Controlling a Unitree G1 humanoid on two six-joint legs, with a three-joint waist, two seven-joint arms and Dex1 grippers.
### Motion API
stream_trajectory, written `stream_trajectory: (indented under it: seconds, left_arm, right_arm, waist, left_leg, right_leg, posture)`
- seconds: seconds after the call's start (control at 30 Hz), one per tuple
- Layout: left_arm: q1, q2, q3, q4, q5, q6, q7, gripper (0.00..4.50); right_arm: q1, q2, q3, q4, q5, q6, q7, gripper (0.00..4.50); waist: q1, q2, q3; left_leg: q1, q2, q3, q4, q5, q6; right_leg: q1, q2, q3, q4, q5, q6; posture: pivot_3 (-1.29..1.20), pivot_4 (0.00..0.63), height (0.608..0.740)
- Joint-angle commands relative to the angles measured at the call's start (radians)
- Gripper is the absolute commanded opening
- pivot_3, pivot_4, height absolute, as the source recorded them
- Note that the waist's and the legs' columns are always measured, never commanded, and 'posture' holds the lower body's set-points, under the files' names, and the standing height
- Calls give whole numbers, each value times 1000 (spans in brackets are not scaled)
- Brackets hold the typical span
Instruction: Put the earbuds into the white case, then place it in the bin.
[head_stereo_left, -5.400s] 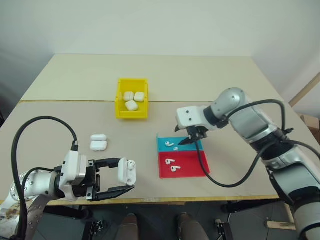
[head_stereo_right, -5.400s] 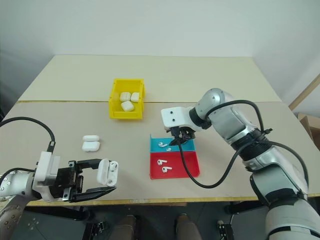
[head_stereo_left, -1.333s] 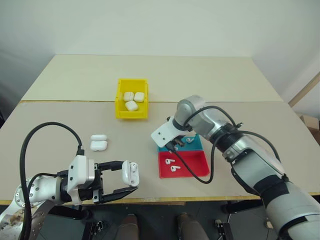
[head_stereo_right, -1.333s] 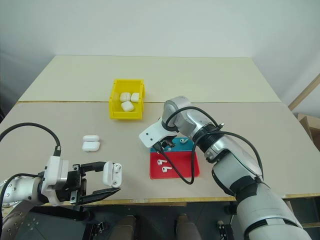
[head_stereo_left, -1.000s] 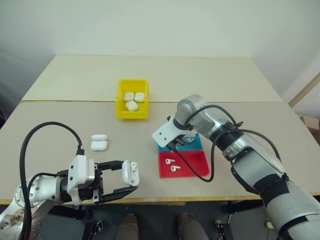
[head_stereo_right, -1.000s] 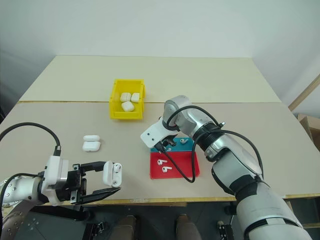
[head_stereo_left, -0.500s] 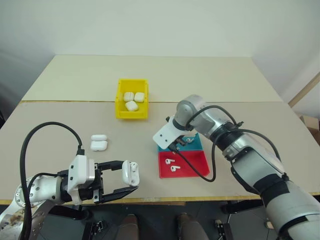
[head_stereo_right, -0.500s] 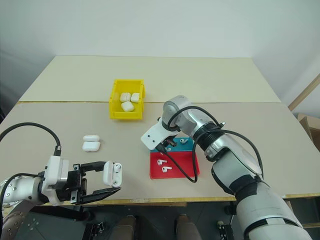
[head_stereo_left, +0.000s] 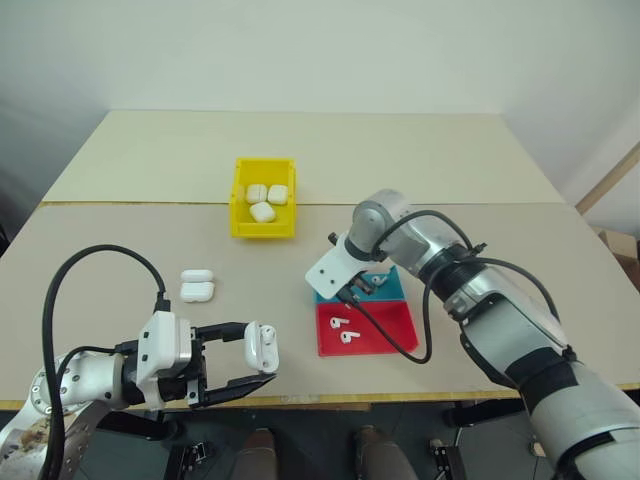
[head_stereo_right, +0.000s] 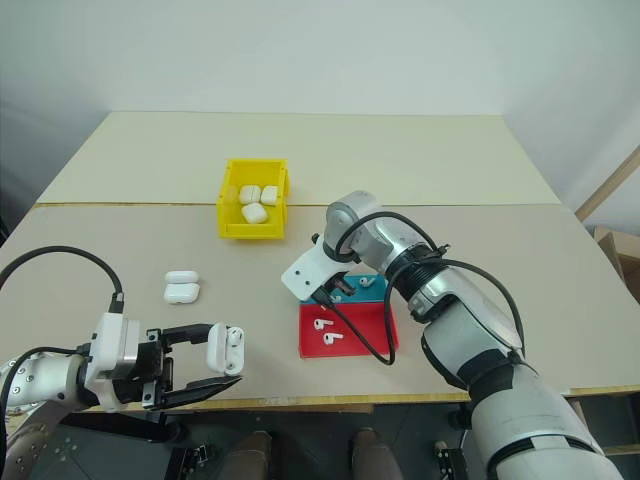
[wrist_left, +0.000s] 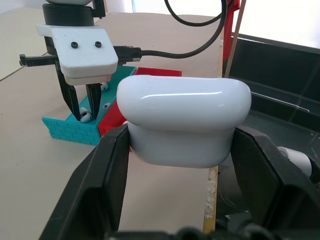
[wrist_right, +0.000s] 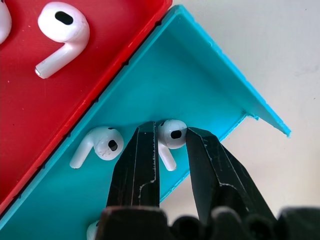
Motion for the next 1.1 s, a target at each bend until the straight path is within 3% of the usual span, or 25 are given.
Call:
stream_trajectory:
  seconds: [0.03, 0.3, 0.43, 0.57, 0.67, 0.83, 1.1]
  left_arm:
    - [-14, -6, 0, -28, -3, -26, 1, 2800]
    - [-83, -20, -23, 4, -10, -23, -5, 2800]
    - [-155, -30, -53, 29, -20, -13, -6, 2800]
    - [-231, -41, -82, 68, -23, -5, -10, 2800]
    - [-258, -41, -86, 80, -41, 5, -19, 2800]
    - [-355, -57, -125, 122, -60, 19, -33, 2800]
    - [-524, -121, -233, 173, -44, 41, -41, 2800]
  right_arm:
    - [-10, -6, -59, -36, 47, 44, 16, 789]
    - [-3, -84, -312, -222, 215, 378, -11, 789]
    - [58, -117, -544, -460, 386, 772, -82, 789]
    - [230, -75, -852, -806, 612, 1090, -246, 789]
    - [377, -28, -974, -1006, 747, 1114, -325, 789]
    - [516, 78, -1183, -1231, 1115, 1364, -457, 789]
    - [682, 24, -1206, -1371, 1491, 1306, -500, 789]
  waist:
    - [0, 0, 0]
    - [6, 0, 0]
    - [10, 0, 0]
    - [13, 0, 0]
    - [8, 0, 0]
    - [1, 1, 1]
    - [4, 1, 1]
  left_leg:
    - [0, 0, 0, 0, 0, 0]
    - [-1, 0, 0, 0, 0, 0]
    - [-2, 0, -1, 0, 0, 0]
    - [-3, 0, -2, -1, 0, 0]
    - [-4, -1, -2, -1, 0, 0]
    - [-4, -1, -2, -1, 0, 0]
    - [-4, -1, -2, -1, 0, 0]
  right_leg:
    - [0, 0, 0, 0, 0, 0]
    - [0, 0, 0, 0, 0, 0]
    - [-1, 0, 0, 0, 0, 0]
    - [0, 0, -1, -1, 0, 0]
    - [-2, 0, -1, -1, 0, 0]
    - [-2, 0, 0, 0, 0, 0]
    - [0, 0, 0, -1, 0, 1]
  posture:
    - [0, 150, 740]
    - [0, 150, 740]
    - [0, 150, 740]
    - [0, 150, 740]
    - [0, 150, 740]
    - [0, 150, 740]
    - [0, 150, 740]
